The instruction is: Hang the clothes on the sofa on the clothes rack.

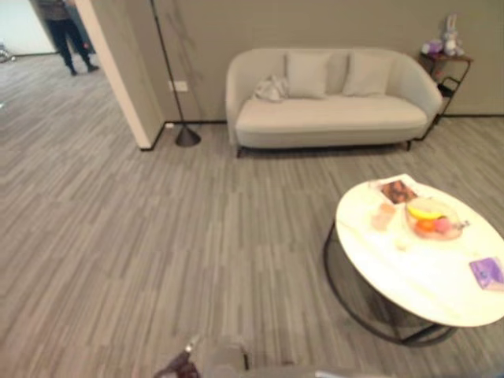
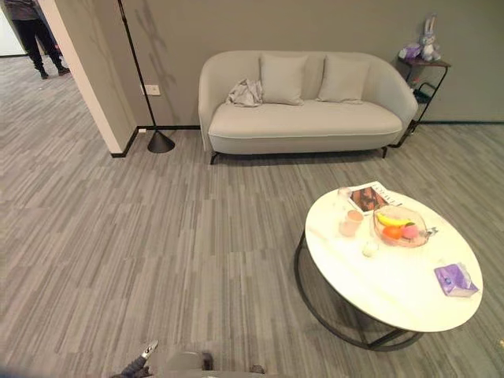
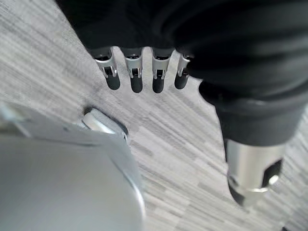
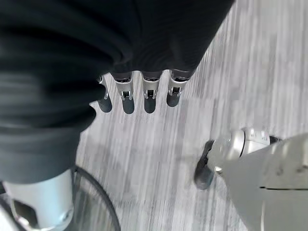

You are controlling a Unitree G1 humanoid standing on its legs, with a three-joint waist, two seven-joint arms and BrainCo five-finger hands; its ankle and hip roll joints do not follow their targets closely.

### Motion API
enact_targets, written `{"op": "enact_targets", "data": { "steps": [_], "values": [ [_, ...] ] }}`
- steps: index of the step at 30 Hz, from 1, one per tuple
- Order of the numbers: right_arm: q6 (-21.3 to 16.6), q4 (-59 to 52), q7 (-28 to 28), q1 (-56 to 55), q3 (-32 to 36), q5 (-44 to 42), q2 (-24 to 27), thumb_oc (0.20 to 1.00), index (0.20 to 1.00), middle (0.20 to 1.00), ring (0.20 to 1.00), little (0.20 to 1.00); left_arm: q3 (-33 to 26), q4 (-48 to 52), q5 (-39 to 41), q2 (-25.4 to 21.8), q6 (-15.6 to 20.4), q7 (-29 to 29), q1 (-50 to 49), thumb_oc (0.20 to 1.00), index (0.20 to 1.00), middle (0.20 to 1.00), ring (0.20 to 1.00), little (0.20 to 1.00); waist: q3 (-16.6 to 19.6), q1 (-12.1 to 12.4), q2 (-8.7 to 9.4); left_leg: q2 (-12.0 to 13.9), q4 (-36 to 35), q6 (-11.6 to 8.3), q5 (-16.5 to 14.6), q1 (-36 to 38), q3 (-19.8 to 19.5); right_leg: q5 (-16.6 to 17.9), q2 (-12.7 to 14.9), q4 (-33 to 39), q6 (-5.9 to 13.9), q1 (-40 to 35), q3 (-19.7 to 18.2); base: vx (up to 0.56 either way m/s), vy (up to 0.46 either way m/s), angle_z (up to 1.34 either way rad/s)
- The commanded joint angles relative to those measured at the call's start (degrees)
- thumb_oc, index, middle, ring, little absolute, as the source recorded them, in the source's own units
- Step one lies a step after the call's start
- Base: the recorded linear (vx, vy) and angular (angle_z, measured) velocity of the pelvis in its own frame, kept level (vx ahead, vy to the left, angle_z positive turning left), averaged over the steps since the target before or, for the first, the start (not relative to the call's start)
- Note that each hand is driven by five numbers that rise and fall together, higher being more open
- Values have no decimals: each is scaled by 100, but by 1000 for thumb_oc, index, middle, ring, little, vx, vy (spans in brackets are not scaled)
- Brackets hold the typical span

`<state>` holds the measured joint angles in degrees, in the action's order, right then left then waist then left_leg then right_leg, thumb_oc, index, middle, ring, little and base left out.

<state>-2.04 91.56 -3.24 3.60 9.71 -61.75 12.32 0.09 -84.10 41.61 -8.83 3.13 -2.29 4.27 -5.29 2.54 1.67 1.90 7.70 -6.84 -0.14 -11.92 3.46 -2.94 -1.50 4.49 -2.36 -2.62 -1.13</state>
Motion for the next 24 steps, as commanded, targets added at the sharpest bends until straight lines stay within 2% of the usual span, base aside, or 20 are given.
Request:
{"op": "enact_targets", "data": {
  "steps": [1,3,4,6,7,8,9,10,11,12,13,15,16,17,18,19,20,23,24],
  "values": [
    [-29,-108,4,22,-36,168,-117,1000,1000,1000,1000,1000,37,36,-11,243,24,-21,-31,1000,1000,1000,1000,1000,-89,55,-49,-167,-409,481,1074,-727,233,-272,75,-247,371,-774,214,293,30,-47],
    [-36,-147,6,42,-139,206,-154,1000,1000,1000,1000,1000,34,-27,67,317,34,5,-76,1000,1000,1000,1000,1000,-70,196,-113,-206,-1261,395,1240,-969,288,-503,2,-268,345,-1164,-60,535,91,-12],
    [-36,-112,12,17,-143,264,-150,1000,1000,1000,1000,1000,3,-73,74,344,42,11,-133,1000,1000,1000,1000,1000,-21,255,-118,-173,-1270,358,1207,-1095,341,-615,18,-237,362,-1346,-193,892,196,-12],
    [13,-14,6,-41,-185,491,-137,1000,1000,1000,1000,1000,-101,-131,23,324,45,23,-288,1000,1000,1000,1000,1000,146,440,-131,-22,-1270,305,1448,-1214,591,-809,98,-199,390,-1817,-501,855,200,-70],
    [21,19,53,-63,-207,597,-157,1000,1000,1000,1000,1000,-238,-213,26,289,41,11,-391,1000,1000,1000,1000,1000,247,553,-74,-25,-1270,376,1435,-1103,579,-868,191,-266,416,-1982,-624,753,165,-186],
    [15,30,81,-128,-202,720,-188,1000,1000,1000,1000,1000,-304,-285,-15,254,37,-8,-476,1000,1000,1000,1000,1000,353,641,-57,17,-1270,423,1642,-992,563,-847,240,-345,441,-2070,-697,1519,330,-228],
    [-47,-195,233,-132,-236,620,-258,1000,1000,1000,1000,1000,-263,-214,-266,92,48,-30,-418,1000,1000,1000,1000,1000,433,649,247,-421,-745,824,1299,-473,664,1328,652,-2810,1282,-1256,-302,1389,343,-204],
    [-115,-370,244,-97,-289,680,-264,1000,1000,1000,1000,1000,-126,-142,-426,86,81,-13,-356,1000,1000,1000,1000,1000,385,527,170,-486,-811,922,1152,-207,672,1720,738,-3428,1324,-929,-124,1271,390,-141],
    [-179,-572,202,-40,-413,721,-303,1000,1000,1000,1000,1000,3,-119,-536,60,100,46,-287,1000,1000,1000,1000,1000,309,411,23,-458,-948,1005,1058,150,659,1823,803,-4032,1226,-477,107,425,260,-71],
    [-235,-785,200,-26,-481,701,-353,1000,1000,1000,1000,1000,90,-87,-649,15,90,68,-193,1000,1000,1000,1000,1000,243,295,-95,-468,-1115,1050,982,488,601,1602,823,-4376,1093,-123,309,407,248,-18],
    [-261,-965,207,-41,-557,673,-399,1000,1000,1000,1000,1000,183,-39,-772,-11,118,71,-133,1000,1000,1000,1000,1000,170,168,-214,-467,-1213,1059,884,788,492,1138,774,-4589,974,259,482,435,171,71],
    [-377,-1194,221,-81,-629,542,-439,1000,1000,1000,1000,1000,451,143,-1057,-1,223,81,8,1000,1000,1000,1000,1000,45,-144,-317,-505,-1270,1014,701,1242,231,469,686,-3916,811,737,777,394,45,96],
    [-377,-1197,219,-81,-630,542,-438,1000,1000,1000,1000,1000,450,145,-1058,1,222,82,9,1000,1000,1000,1000,1000,42,-163,-335,-487,-1270,1009,707,1240,210,490,670,-3880,801,716,805,254,-43,71],
    [-383,-1223,196,-105,-625,528,-422,1000,1000,1000,1000,1000,503,230,-1076,-1,227,83,40,1000,1000,1000,1000,1000,15,-243,-338,-490,-1270,984,649,1341,140,358,666,-3384,776,699,892,365,-104,114],
    [-416,-1251,151,-129,-557,485,-384,1000,1000,1000,1000,1000,617,283,-1204,0,301,147,128,1000,1000,1000,1000,1000,17,-352,-302,-533,-1270,908,467,1507,77,384,668,-2282,792,953,945,516,-164,100],
    [-407,-1234,133,-148,-505,453,-377,1000,1000,1000,1000,1000,654,304,-1244,7,314,162,189,1000,1000,1000,1000,1000,33,-396,-256,-553,-1270,859,327,1630,12,515,728,-1645,863,944,963,422,-134,83],
    [-407,-1233,134,-149,-502,453,-379,1000,1000,1000,1000,1000,658,303,-1245,6,314,163,188,1000,1000,1000,1000,1000,18,-407,-271,-534,-1270,854,307,1662,-6,544,706,-1551,866,862,988,300,-124,27],
    [-373,-1148,104,-147,-341,380,-383,1000,1000,1000,1000,1000,649,302,-1318,79,356,185,296,1000,1000,1000,1000,1000,6,-466,-199,-497,-1270,732,-112,2065,-123,1161,969,-313,1171,1065,1174,472,-183,25],
    [-341,-1086,113,-153,-205,305,-385,1000,1000,1000,1000,1000,615,249,-1371,151,359,166,252,1000,1000,1000,1000,1000,-1,-496,-194,-444,-1270,657,-370,2412,-232,1367,1140,51,1321,1328,1337,721,-245,18]
  ]
}}
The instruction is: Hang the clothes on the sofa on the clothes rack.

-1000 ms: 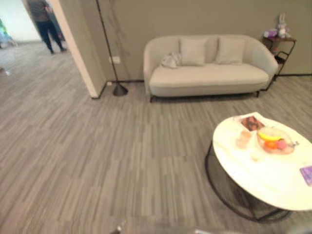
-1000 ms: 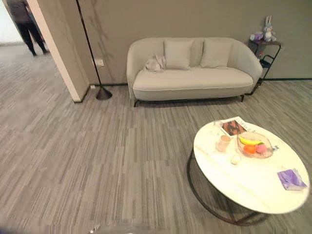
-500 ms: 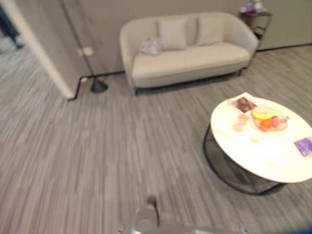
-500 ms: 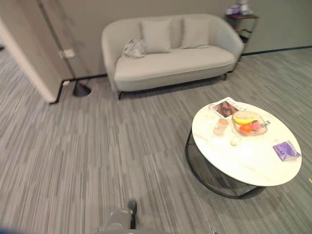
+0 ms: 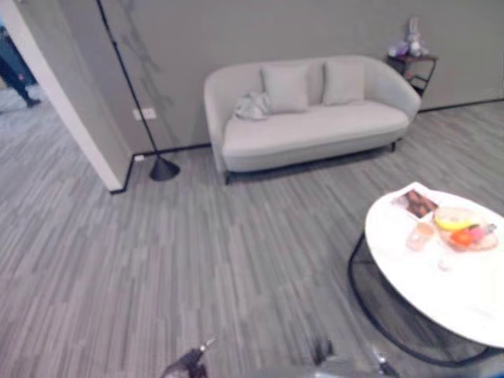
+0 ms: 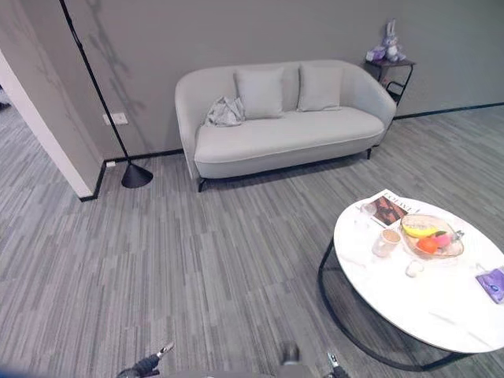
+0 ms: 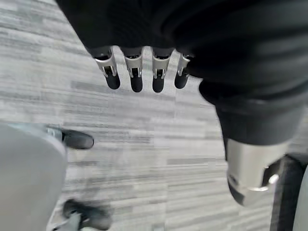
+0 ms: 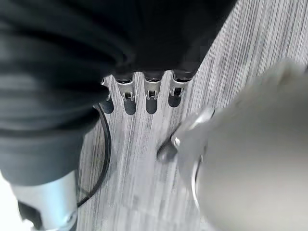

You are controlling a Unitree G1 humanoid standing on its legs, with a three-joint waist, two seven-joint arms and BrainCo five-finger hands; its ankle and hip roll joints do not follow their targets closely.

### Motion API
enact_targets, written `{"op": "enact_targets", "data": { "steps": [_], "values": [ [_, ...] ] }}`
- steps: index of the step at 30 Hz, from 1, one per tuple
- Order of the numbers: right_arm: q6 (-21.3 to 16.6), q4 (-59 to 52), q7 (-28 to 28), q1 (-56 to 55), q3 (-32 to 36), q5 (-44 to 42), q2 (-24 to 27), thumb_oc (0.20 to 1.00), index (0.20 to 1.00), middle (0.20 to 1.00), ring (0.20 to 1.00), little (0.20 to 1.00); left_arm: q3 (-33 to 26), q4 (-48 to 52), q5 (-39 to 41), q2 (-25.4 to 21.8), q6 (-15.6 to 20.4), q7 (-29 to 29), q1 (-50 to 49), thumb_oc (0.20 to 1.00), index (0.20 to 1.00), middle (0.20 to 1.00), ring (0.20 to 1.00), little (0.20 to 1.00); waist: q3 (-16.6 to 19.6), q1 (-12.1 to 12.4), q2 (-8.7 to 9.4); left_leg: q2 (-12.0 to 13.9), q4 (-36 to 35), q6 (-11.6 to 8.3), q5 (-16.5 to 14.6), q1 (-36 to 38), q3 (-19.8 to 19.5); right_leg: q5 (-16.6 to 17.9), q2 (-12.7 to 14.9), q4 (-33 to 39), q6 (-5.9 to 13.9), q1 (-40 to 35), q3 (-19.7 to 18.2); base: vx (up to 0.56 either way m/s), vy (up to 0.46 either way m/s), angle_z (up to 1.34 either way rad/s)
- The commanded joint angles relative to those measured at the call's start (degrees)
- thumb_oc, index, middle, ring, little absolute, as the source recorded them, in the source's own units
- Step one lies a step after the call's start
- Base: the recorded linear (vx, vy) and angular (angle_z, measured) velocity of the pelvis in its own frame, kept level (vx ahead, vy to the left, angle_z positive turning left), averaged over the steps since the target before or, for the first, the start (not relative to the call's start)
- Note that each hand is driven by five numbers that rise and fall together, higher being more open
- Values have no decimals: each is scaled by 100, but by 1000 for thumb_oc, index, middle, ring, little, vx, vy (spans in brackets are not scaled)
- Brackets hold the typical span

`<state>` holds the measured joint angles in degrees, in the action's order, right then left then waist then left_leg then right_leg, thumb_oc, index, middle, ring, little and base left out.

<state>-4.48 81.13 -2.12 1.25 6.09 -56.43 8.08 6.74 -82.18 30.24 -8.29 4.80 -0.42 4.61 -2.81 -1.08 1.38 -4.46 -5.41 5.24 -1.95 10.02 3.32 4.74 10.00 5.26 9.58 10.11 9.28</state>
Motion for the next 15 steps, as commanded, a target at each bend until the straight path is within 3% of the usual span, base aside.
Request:
{"op": "enact_targets", "data": {
  "steps": [1,3,5,6,7,8,9,10,11,12,13,15],
  "values": [
    [-89,-31,21,72,213,-269,31,1000,1000,1000,1000,1000,-74,-32,-289,150,188,-59,150,1000,1000,1000,1000,1000,-252,-180,-189,247,41,-603,-359,453,-260,634,45,-26,190,182,266,725,-248,9],
    [-82,-23,41,67,252,-297,30,1000,1000,1000,1000,1000,-101,-109,-334,181,170,-100,95,1000,1000,1000,1000,1000,-251,-214,-189,295,41,-634,-466,626,-280,685,79,-26,231,231,215,467,-169,11],
    [-39,83,75,23,395,-398,47,1000,1000,1000,1000,1000,-285,-336,-370,185,109,-120,-26,1000,1000,1000,1000,1000,-109,-264,-105,394,41,-747,-838,1090,-387,919,132,-26,279,106,148,592,-256,25],
    [-39,83,77,18,393,-399,46,1000,1000,1000,1000,1000,-284,-337,-371,184,110,-121,-31,1000,1000,1000,1000,1000,-116,-277,-112,405,41,-748,-844,1103,-399,911,128,-26,281,85,164,547,-312,39],
    [-23,189,87,20,392,-361,109,1000,1000,1000,1000,1000,-360,-379,-338,174,123,-99,-95,1000,1000,1000,1000,1000,-65,-310,-146,658,41,-850,-844,1324,-418,1013,46,-158,190,-63,194,340,-214,104],
    [-23,190,88,21,392,-361,111,1000,1000,1000,1000,1000,-360,-379,-338,176,123,-99,-95,1000,1000,1000,1000,1000,-70,-314,-153,666,41,-852,-848,1330,-420,1010,40,-158,188,-71,200,749,-519,98],
    [-9,412,75,68,414,-412,268,1000,1000,1000,1000,1000,-337,-271,-169,206,166,-72,-130,1000,1000,1000,1000,1000,-63,-323,-370,1165,564,-1004,-125,1234,-362,636,-306,-825,-37,37,104,523,-408,84],
    [-48,439,52,105,375,-361,323,1000,1000,1000,1000,1000,-351,-254,-74,234,171,-41,-139,1000,1000,1000,1000,1000,-58,-303,-364,1218,1098,-1047,296,950,-354,544,-347,-814,-145,-54,142,782,-672,15],
    [-71,405,72,157,259,-228,384,1000,1000,1000,1000,1000,-396,-191,138,210,164,-9,-148,1000,1000,1000,1000,1000,-103,-228,-271,1330,2415,-1125,1095,377,-294,373,-459,-699,-400,-389,217,519,-538,18],
    [-71,385,72,201,168,-116,440,1000,1000,1000,1000,1000,-398,-106,214,181,177,19,-125,1000,1000,1000,1000,1000,-197,-126,-184,1474,3124,-1127,1473,10,-200,255,-541,-595,-551,-634,220,606,-687,-9],
    [-68,291,30,327,-27,197,521,1000,1000,1000,1000,1000,-280,67,196,164,175,16,-108,1000,1000,1000,1000,1000,-334,50,41,1625,3889,-863,1331,-638,286,102,-485,-428,-694,-955,241,464,-482,-15],
    [-17,247,57,350,-214,509,606,1000,1000,1000,1000,1000,-284,110,274,190,169,-13,-112,1000,1000,1000,1000,1000,-408,231,134,1415,4034,-789,868,-1298,565,25,-486,-246,-716,-1245,95,459,-227,-37]
  ]
}}
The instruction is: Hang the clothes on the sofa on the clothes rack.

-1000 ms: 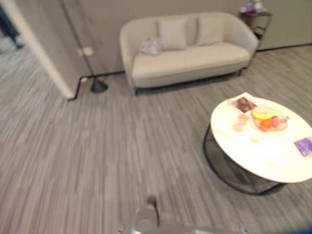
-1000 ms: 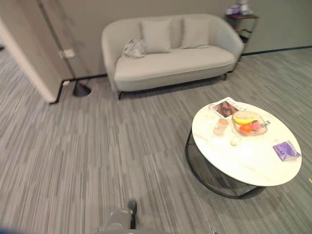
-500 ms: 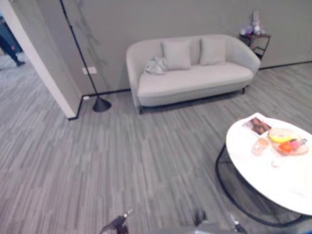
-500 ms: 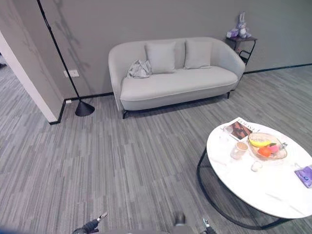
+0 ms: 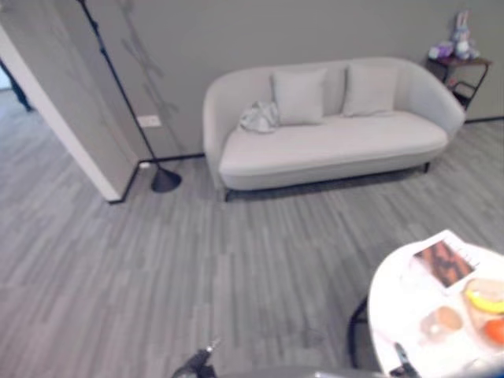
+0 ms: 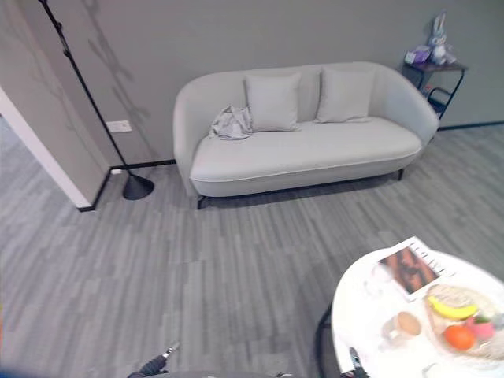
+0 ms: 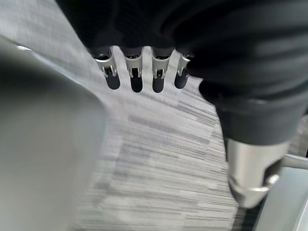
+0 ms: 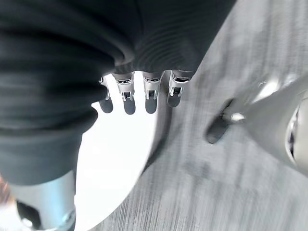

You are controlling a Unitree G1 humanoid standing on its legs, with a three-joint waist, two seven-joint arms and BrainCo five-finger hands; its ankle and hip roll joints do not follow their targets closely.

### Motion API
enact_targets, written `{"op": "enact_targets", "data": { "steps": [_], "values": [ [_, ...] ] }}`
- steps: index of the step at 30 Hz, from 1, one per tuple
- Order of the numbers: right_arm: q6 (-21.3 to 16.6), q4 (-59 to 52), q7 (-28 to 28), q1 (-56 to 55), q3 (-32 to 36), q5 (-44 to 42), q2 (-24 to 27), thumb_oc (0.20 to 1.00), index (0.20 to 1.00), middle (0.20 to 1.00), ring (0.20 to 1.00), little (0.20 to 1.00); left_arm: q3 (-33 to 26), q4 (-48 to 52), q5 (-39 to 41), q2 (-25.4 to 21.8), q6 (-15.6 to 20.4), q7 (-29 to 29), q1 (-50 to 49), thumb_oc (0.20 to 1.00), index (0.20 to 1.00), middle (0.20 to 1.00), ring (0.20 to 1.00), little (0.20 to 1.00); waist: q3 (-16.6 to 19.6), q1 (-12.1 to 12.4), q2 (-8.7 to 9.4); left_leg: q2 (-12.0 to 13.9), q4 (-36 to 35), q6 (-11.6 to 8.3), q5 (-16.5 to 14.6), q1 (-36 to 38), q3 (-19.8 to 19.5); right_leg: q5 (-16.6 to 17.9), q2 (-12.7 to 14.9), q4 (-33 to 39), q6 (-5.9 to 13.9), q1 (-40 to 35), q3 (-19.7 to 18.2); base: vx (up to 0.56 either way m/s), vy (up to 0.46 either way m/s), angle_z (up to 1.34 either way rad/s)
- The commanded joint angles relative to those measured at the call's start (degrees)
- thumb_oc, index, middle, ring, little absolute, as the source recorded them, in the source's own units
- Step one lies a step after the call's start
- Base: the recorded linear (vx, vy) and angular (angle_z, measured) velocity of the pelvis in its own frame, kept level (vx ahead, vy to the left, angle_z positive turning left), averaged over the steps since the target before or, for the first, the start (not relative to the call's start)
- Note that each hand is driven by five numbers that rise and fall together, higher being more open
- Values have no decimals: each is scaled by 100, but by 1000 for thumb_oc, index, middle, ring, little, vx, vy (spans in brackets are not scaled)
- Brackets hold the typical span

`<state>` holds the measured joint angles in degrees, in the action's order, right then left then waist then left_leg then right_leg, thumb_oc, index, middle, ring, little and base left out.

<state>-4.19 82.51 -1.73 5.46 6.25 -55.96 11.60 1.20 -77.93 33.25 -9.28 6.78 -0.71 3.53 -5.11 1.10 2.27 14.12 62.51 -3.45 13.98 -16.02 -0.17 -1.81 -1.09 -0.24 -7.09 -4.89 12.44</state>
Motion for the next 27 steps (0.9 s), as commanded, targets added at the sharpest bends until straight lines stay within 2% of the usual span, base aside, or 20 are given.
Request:
{"op": "enact_targets", "data": {
  "steps": [1,2,3,4,5,7,8,9,11,12,14,17,19,20,21,22,23,25,26,27],
  "values": [
    [-17,66,93,-172,-335,613,269,1000,1000,1000,1000,1000,68,-289,348,308,4,-3,-43,1000,1000,1000,1000,1000,-166,173,17,-658,-3264,55,-896,894,1045,576,594,466,999,-38,-328,495,-52,-63],
    [-14,24,137,-205,-348,614,261,1000,1000,1000,1000,1000,-26,-277,476,309,16,4,-38,1000,1000,1000,1000,1000,-146,207,21,-715,-3809,58,-854,834,1114,496,612,493,1038,-128,-337,663,13,-78],
    [-17,-55,165,-243,-419,714,240,1000,1000,1000,1000,1000,-136,-233,682,342,12,-21,-29,1000,1000,1000,1000,1000,-113,295,-70,-820,-5026,59,-830,684,1139,305,514,496,1052,-361,-356,569,51,-83],
    [-46,-97,160,-313,-457,788,225,1000,1000,1000,1000,1000,-177,-244,771,345,35,-10,-42,1000,1000,1000,1000,1000,-97,306,-123,-949,-5786,18,-491,756,1064,215,458,496,1075,-457,-323,814,57,-56],
    [-78,-117,166,-352,-486,836,165,1000,1000,1000,1000,1000,-240,-298,893,390,19,-42,-29,1000,1000,1000,1000,1000,-112,414,-159,-1159,-6685,-27,-229,449,867,-29,311,466,1030,-801,-416,685,13,-18],
    [-34,10,172,-401,-512,777,14,1000,1000,1000,1000,1000,-449,-474,1281,448,-45,-61,-35,1000,1000,1000,1000,1000,-91,543,-153,-1276,-6751,-172,-253,-205,662,-380,188,378,991,-1209,-672,804,5,15],
    [9,31,194,-421,-526,765,-35,1000,1000,1000,1000,1000,-542,-505,1371,441,-43,-33,-72,1000,1000,1000,1000,1000,-61,603,-155,-1229,-6751,-176,-161,-222,759,-491,190,335,1002,-1359,-775,979,87,-46],
    [65,72,253,-488,-572,838,-127,1000,1000,1000,1000,1000,-713,-575,1416,403,-65,-34,-189,1000,1000,1000,1000,1000,90,711,-151,-1153,-6751,-70,18,2,701,-710,216,217,1001,-1561,-983,836,140,-100],
    [115,128,356,-564,-576,930,-190,1000,1000,1000,1000,1000,-752,-656,1304,339,-90,-57,-251,1000,1000,1000,1000,1000,279,760,-3,-1222,-6708,38,203,150,735,-754,377,-42,1097,-1645,-1062,710,184,-73],
    [143,145,403,-599,-554,931,-197,1000,1000,1000,1000,1000,-760,-665,1288,310,-94,-60,-241,1000,1000,1000,1000,1000,328,760,60,-1276,-6649,100,167,213,760,-578,461,-279,1182,-1587,-1038,537,191,-23],
    [136,140,513,-640,-595,1014,-189,1000,1000,1000,1000,1000,-652,-664,989,248,-97,-106,-225,1000,1000,1000,1000,1000,366,745,265,-1493,-6416,340,-155,383,975,280,758,-1218,1550,-1293,-1020,462,192,-61],
    [86,14,477,-585,-608,1151,-113,1000,1000,1000,1000,1000,-489,-577,735,146,-90,-71,-127,1000,1000,1000,1000,1000,255,619,207,-1638,-6256,620,-600,766,1109,1553,1056,-2846,1805,-548,-744,361,214,-54],
    [45,-125,405,-540,-647,1208,-126,1000,1000,1000,1000,1000,-389,-483,677,78,-77,-1,-33,1000,1000,1000,1000,1000,168,519,-5,-1587,-6364,753,-789,1220,1055,1530,1166,-3621,1694,55,-381,261,193,7],
    [46,-129,402,-541,-648,1208,-125,1000,1000,1000,1000,1000,-391,-480,676,81,-79,3,-33,1000,1000,1000,1000,1000,155,506,17,-1618,-6380,756,-780,1231,1048,1488,1200,-3687,1696,72,-378,355,141,20],
    [1,-325,423,-509,-763,1191,-146,1000,1000,1000,1000,1000,-276,-359,568,65,-33,8,21,1000,1000,1000,1000,1000,23,367,-92,-1649,-6578,758,-907,1709,834,788,1148,-3654,1495,520,-99,377,45,42],
    [-35,-433,433,-497,-812,1105,-163,1000,1000,1000,1000,1000,-204,-339,517,71,9,2,54,1000,1000,1000,1000,1000,-61,278,-137,-1637,-6609,728,-938,1862,709,492,987,-3383,1394,744,-44,379,45,74],
    [-35,-435,432,-496,-813,1104,-162,1000,1000,1000,1000,1000,-206,-339,517,73,9,2,57,1000,1000,1000,1000,1000,-59,270,-151,-1620,-6608,722,-932,1855,699,507,971,-3359,1382,738,-26,308,-91,87],
    [-102,-560,384,-465,-788,907,-130,1000,1000,1000,1000,1000,-103,-296,444,72,48,43,98,1000,1000,1000,1000,1000,-190,177,-99,-1656,-6552,629,-1139,2075,500,259,859,-1898,1344,760,4,270,-134,66],
    [-102,-559,384,-461,-787,906,-130,1000,1000,1000,1000,1000,-103,-297,444,72,48,43,101,1000,1000,1000,1000,1000,-188,171,-110,-1642,-6546,625,-1133,2063,493,292,842,-1852,1338,745,17,200,-121,47],
    [-105,-551,362,-455,-746,869,-118,1000,1000,1000,1000,1000,-118,-315,430,83,52,40,97,1000,1000,1000,1000,1000,-186,157,-84,-1649,-6562,586,-1207,2146,425,358,850,-1311,1366,759,-40,327,-195,93]
  ]
}}
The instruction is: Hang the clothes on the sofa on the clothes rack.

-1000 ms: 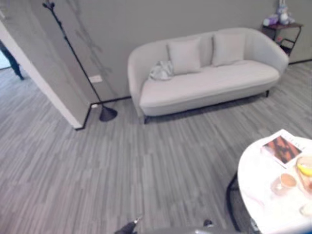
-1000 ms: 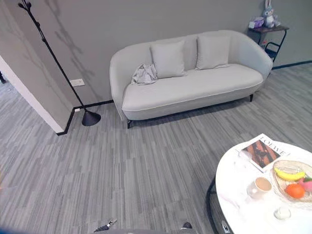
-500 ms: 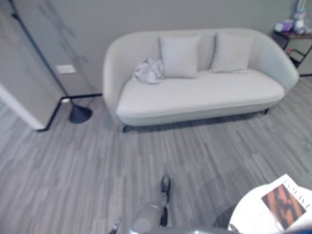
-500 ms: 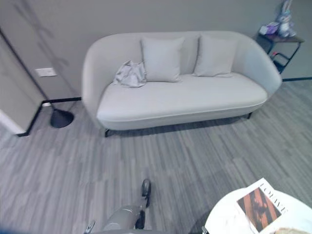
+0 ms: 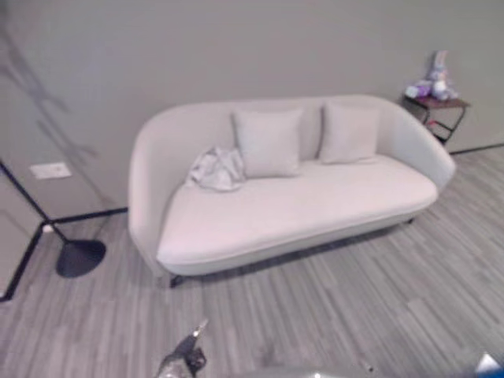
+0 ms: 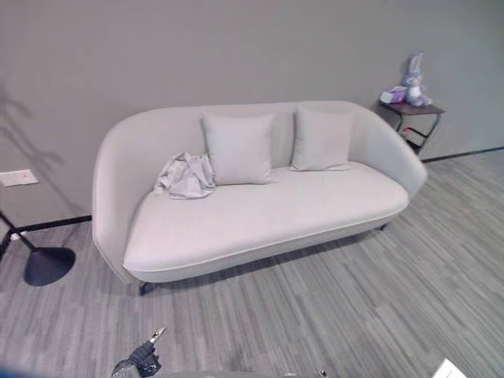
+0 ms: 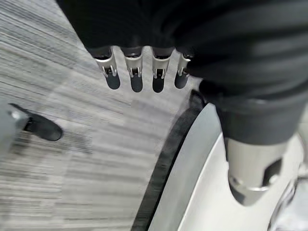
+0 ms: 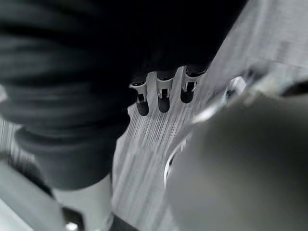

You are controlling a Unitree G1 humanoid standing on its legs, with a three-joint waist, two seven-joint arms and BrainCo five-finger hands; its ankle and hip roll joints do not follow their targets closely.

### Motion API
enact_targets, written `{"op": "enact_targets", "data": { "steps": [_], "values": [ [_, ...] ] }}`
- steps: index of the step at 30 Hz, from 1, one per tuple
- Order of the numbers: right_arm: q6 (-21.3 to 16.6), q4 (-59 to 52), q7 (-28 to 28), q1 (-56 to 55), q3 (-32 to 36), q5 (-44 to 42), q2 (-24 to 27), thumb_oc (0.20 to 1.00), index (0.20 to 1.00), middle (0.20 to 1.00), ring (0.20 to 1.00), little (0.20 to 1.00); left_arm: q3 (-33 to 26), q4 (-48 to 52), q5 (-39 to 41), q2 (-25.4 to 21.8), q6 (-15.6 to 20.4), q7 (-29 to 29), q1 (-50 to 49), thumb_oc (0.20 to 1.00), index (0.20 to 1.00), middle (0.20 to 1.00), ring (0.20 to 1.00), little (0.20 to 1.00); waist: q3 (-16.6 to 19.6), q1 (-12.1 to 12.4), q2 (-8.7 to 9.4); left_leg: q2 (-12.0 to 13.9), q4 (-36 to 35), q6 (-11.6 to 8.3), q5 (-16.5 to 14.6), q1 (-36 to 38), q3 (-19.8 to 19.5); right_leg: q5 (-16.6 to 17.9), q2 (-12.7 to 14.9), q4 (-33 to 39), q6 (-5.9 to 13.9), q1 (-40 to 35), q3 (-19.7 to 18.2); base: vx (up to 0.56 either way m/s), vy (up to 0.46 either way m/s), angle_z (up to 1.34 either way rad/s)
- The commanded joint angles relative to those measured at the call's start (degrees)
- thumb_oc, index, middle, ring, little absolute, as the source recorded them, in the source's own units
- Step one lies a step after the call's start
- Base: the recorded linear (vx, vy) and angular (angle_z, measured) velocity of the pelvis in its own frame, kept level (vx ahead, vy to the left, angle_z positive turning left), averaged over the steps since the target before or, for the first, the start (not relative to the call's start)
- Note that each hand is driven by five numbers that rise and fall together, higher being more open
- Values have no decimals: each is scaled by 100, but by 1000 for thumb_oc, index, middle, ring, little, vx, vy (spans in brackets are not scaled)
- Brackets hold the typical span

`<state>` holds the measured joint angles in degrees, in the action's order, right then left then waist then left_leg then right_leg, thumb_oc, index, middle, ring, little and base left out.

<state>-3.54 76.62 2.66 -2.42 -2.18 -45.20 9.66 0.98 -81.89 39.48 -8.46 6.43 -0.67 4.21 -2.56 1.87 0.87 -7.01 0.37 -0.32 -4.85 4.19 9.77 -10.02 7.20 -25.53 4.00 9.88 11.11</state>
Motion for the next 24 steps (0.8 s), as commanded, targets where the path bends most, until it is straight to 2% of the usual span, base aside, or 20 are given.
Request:
{"op": "enact_targets", "data": {
  "steps": [1,2,3,4,6,9,12,16,18,20,23,24],
  "values": [
    [-143,103,-80,337,178,-250,85,1000,1000,1000,1000,1000,-160,1,-278,-3,122,45,12,1000,1000,1000,1000,1000,-465,43,63,498,-447,200,557,323,-744,1512,127,1937,398,-542,-160,477,-284,112],
    [-114,157,-66,330,221,-269,90,1000,1000,1000,1000,1000,-189,-65,-336,-4,149,41,-11,1000,1000,1000,1000,1000,-482,-2,81,527,-491,159,489,447,-862,1739,204,2242,471,-428,-412,375,-225,111],
    [-115,159,-64,330,221,-269,91,1000,1000,1000,1000,1000,-190,-68,-336,-3,151,39,-11,1000,1000,1000,1000,1000,-487,-1,74,533,-491,159,482,457,-861,1744,197,2257,472,-444,-410,323,-214,68],
    [-92,226,-32,289,278,-266,105,1000,1000,1000,1000,1000,-282,-188,-334,-35,146,24,-31,1000,1000,1000,1000,1000,-490,-68,106,569,-525,94,382,593,-1021,1938,239,2394,547,-391,-760,241,-171,52],
    [-51,314,-22,224,306,-195,100,1000,1000,1000,1000,1000,-344,-243,-344,-65,154,17,-55,1000,1000,1000,1000,1000,-411,-95,180,598,-537,42,244,716,-1161,1917,235,2486,554,-477,-958,273,-200,69],
    [-35,367,-7,119,236,-36,71,1000,1000,1000,1000,1000,-465,-268,-315,-77,168,48,-99,1000,1000,1000,1000,1000,-307,-105,240,710,-537,-23,143,829,-1229,1850,180,2458,501,-605,-938,186,-195,74],
    [-118,167,-64,69,36,254,165,1000,1000,1000,1000,1000,-353,-193,-398,1,208,107,-112,1000,1000,1000,1000,1000,-184,-126,247,1061,-537,-208,189,813,-1349,1739,-26,2590,398,-787,-658,175,-276,38],
    [-205,24,-160,119,-138,525,285,1000,1000,1000,1000,1000,-201,-39,-455,38,242,133,-80,1000,1000,1000,1000,1000,-147,-98,278,1217,-391,-326,211,748,-1421,1639,-163,2730,289,-969,-515,123,-209,17],
    [-281,-379,-132,128,-369,789,369,1000,1000,1000,1000,1000,-204,51,-412,50,259,132,-116,1000,1000,1000,1000,1000,-172,-49,299,1283,185,-434,356,542,-1500,1550,-279,2872,179,-1166,-476,137,-230,20],
    [-351,-851,-163,109,-544,1041,435,1000,1000,1000,1000,1000,-265,174,-292,62,263,123,-153,1000,1000,1000,1000,1000,-272,-17,338,1221,923,-482,533,237,-1560,1482,-322,2974,86,-1344,-467,61,-163,-7],
    [-429,-1958,-76,-82,-804,1269,661,1000,1000,1000,1000,1000,-328,469,-12,126,253,109,-183,1000,1000,1000,1000,1000,-601,28,453,1107,2548,-429,1138,-672,-1589,1371,-339,2990,-87,-1550,-438,-17,-141,-2],
    [-426,-1964,-78,-86,-805,1269,663,1000,1000,1000,1000,1000,-328,471,-12,128,252,109,-185,1000,1000,1000,1000,1000,-594,18,443,1111,2585,-430,1123,-701,-1602,1371,-347,2987,-87,-1542,-428,71,-150,-2]
  ]
}}
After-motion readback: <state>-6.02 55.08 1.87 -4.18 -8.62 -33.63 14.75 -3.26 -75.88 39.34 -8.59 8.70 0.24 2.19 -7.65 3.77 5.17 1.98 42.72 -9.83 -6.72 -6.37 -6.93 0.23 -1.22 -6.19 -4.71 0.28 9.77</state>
